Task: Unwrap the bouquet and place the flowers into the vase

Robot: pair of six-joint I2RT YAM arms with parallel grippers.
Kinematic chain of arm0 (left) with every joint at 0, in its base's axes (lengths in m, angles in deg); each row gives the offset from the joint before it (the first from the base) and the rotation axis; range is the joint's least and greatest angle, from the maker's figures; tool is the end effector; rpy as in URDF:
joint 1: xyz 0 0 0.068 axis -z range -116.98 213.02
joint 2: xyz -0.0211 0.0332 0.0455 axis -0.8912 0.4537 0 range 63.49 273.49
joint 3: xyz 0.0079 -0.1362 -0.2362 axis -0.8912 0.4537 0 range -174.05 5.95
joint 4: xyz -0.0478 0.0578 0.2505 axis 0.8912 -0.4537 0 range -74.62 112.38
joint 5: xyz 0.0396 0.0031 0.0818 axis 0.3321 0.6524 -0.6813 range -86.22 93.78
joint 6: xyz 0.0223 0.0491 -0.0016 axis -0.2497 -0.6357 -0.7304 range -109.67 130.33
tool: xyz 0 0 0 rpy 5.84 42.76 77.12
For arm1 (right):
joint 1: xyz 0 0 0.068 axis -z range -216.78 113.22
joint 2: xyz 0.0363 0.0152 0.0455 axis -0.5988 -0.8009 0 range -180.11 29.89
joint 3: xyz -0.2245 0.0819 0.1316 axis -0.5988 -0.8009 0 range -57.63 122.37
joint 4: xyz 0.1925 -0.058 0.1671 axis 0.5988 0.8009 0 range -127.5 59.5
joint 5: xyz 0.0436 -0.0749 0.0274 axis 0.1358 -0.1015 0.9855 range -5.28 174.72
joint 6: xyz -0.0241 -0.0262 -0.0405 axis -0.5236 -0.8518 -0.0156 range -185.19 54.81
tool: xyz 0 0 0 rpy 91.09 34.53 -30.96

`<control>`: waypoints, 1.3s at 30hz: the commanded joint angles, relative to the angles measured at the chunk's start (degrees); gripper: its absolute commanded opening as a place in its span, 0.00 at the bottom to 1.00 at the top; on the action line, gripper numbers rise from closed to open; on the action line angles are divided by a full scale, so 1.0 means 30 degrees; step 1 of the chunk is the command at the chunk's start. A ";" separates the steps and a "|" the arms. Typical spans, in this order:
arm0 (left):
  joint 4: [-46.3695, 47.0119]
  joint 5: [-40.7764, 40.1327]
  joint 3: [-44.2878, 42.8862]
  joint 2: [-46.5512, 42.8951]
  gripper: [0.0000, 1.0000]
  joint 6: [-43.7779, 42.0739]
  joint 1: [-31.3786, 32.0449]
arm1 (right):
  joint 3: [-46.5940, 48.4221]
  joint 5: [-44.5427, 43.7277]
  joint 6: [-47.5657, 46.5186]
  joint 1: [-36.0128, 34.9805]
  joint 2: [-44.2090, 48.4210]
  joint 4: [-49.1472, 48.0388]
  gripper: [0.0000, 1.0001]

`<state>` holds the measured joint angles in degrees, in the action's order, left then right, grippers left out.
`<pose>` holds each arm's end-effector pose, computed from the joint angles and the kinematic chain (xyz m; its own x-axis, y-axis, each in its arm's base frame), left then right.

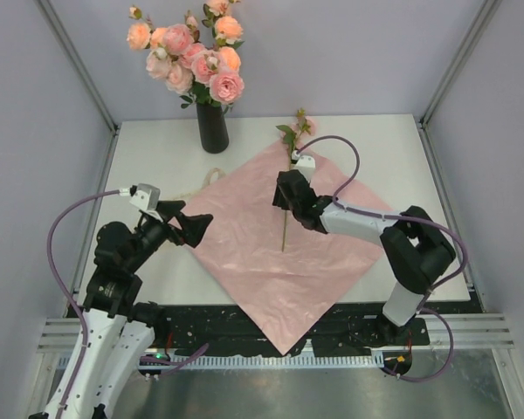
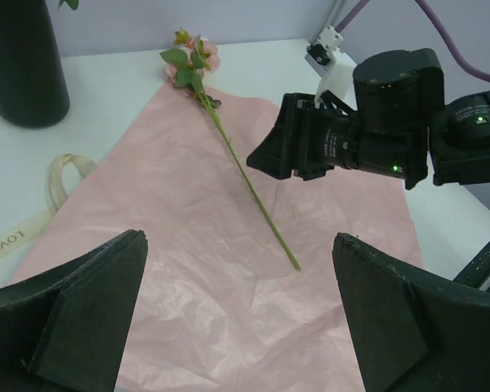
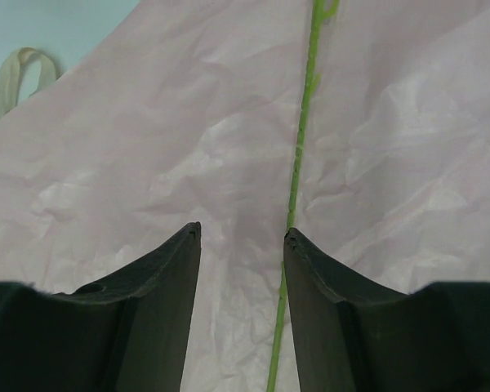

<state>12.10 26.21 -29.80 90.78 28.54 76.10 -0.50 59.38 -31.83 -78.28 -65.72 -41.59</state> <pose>0.1195 -0.0417 0.3266 -0.2110 -0.2476 -0.9456 0.5419 0.7755 -0.3239 0.2816 0.2288 0.2108 -0.5372 0.1882 -0.8222 -0.0466 0.9667 0.2518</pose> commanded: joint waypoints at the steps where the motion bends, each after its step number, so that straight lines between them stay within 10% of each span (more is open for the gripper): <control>1: -0.0554 -0.0447 -0.0563 0.0337 1.00 0.0373 0.0181 | 0.2663 -0.1071 0.0304 0.0179 -0.1642 0.1248 0.50; 27: -0.0586 -0.1238 -0.0360 -0.0834 1.00 0.0314 0.0239 | 0.4952 -0.0664 0.0539 0.0883 -0.6302 0.2801 0.37; 39: -0.0790 -0.1589 -0.0389 -0.1010 1.00 0.0080 0.0210 | 0.4456 0.0011 0.0246 0.0883 -0.5720 0.1514 0.06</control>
<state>9.19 22.21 -29.85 88.77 29.42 76.56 13.51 58.59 -30.97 -75.55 -85.15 -34.10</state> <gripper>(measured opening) 0.994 0.078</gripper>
